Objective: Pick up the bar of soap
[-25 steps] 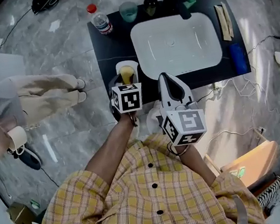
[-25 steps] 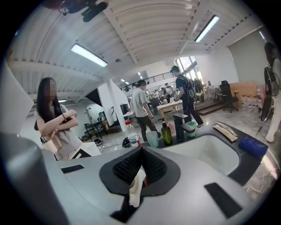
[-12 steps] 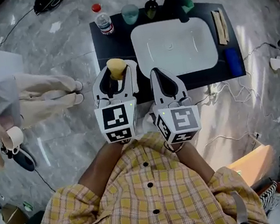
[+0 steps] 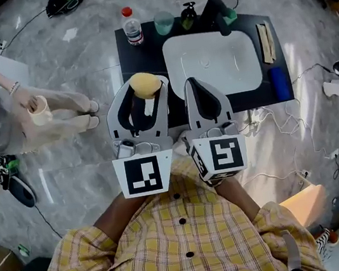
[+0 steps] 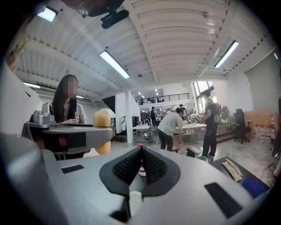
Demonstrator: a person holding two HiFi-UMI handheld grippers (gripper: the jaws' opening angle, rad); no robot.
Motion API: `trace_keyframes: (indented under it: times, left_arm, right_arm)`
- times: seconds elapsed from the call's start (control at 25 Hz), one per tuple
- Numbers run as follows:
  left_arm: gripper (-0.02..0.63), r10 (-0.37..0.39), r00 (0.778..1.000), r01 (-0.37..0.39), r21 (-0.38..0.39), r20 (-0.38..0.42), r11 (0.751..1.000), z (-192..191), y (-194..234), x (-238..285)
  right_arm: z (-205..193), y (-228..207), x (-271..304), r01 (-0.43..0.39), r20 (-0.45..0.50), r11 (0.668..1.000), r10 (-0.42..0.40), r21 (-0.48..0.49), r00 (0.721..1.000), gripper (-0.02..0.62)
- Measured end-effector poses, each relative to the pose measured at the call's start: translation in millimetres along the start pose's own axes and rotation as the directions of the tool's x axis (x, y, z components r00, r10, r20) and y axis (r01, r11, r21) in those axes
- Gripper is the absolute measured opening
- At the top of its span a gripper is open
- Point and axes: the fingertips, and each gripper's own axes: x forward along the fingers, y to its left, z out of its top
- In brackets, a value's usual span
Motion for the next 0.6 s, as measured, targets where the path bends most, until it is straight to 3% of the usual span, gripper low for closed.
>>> trace_keyframes:
  times: [0.44,0.6]
  left_arm:
    - [0.201,-0.028,1.0,0.028,0.057,0.009,0.998,3,-4,-4]
    - [0.201,-0.02,1.0,0.02,0.022,0.013,1.0,2,-2,-2]
  right_arm:
    - [12,-2,-12,0.015,0.031,0.999,-0.014,-0.032,0.999,0.018]
    - [17,1,-12,0.006,0.052,0.999,-0.004,-0.038,0.999,0.018]
